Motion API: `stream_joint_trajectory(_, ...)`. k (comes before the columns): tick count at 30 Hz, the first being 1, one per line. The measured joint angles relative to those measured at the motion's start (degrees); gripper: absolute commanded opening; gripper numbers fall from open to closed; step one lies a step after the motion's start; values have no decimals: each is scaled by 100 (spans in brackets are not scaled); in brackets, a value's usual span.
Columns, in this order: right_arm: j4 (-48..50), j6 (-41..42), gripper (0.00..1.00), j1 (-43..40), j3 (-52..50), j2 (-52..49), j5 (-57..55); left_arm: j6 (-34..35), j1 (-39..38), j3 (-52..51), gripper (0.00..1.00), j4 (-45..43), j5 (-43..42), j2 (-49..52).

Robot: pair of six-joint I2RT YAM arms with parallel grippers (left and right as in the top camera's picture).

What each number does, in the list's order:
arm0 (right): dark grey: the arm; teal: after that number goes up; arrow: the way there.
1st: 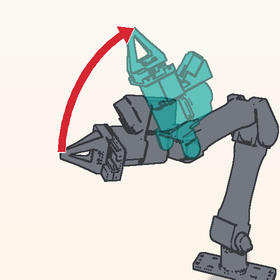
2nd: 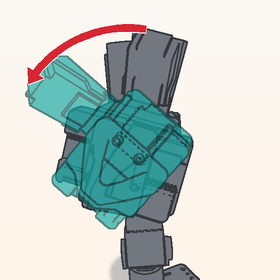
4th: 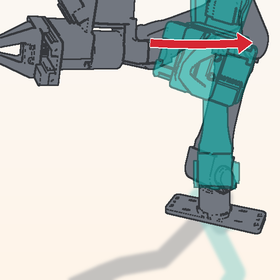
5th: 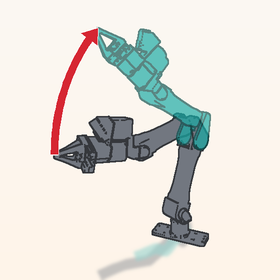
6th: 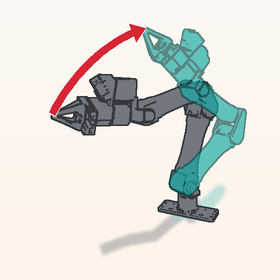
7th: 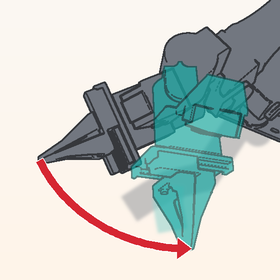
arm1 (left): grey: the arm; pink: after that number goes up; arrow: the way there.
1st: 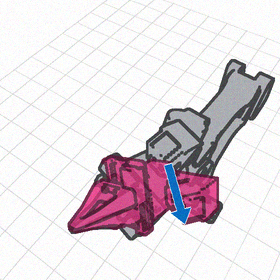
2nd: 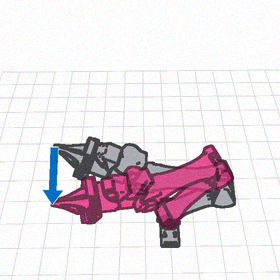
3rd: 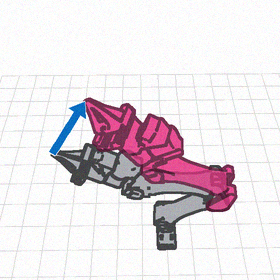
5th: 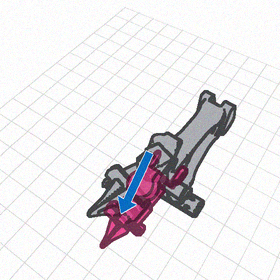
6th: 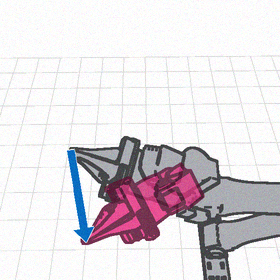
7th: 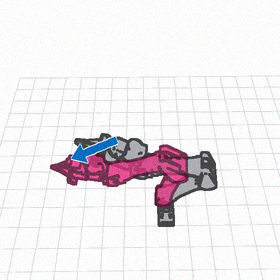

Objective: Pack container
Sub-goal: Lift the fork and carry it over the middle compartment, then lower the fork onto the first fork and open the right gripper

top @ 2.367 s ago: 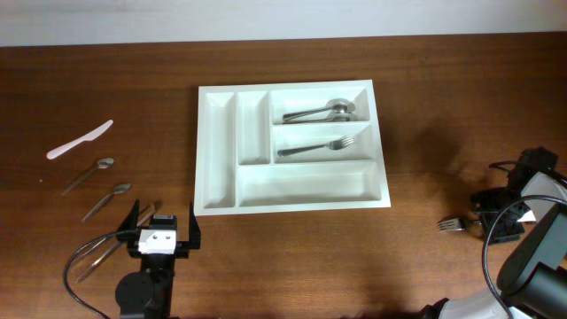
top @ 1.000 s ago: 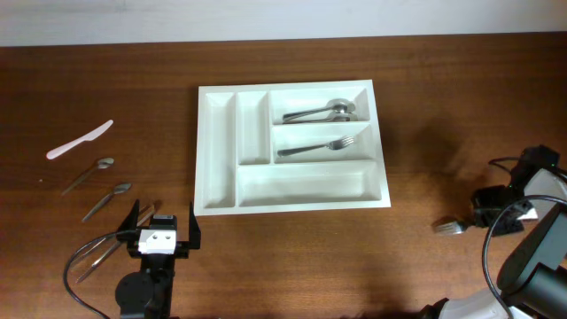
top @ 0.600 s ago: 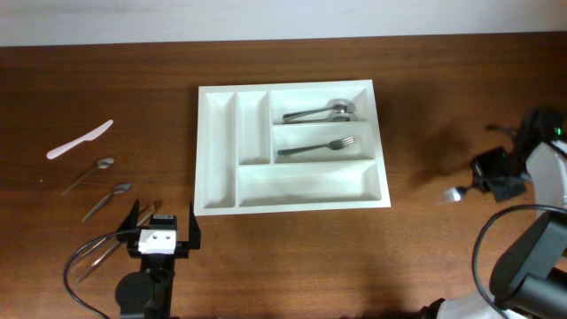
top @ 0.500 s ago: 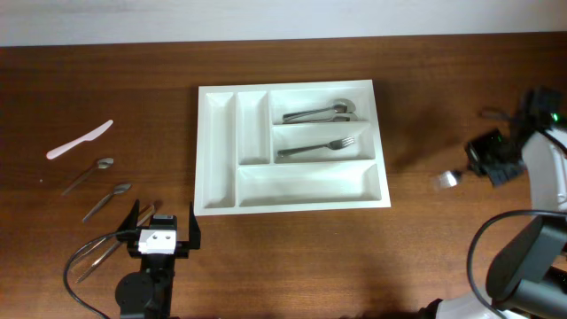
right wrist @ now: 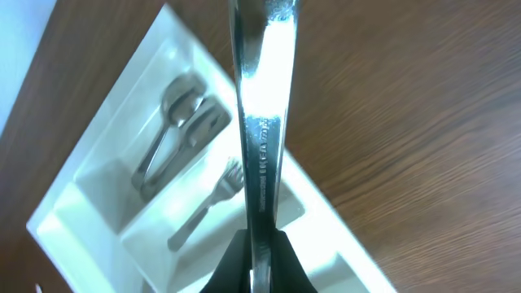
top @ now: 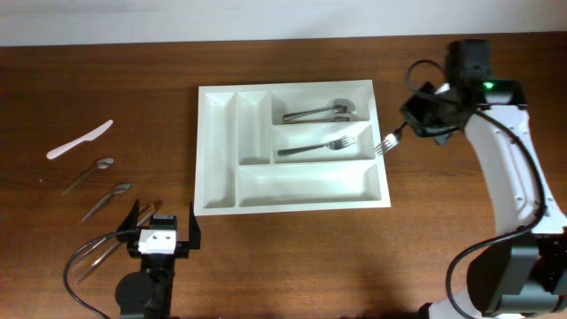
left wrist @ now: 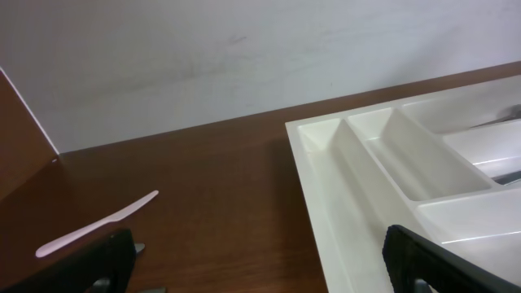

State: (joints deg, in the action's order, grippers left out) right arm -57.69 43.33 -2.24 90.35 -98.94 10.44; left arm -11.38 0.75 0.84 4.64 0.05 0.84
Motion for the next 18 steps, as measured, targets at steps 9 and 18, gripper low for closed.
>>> stream_joint_trajectory(9, 46, 160, 4, 428, 0, 0, -22, 0, 0, 0, 99, 0, 0, 0)
stream_joint_trajectory(18, 66, 1416, 4, 863, 0, -2, -162, 0, 0, 0, 99, 0, 0, 0)
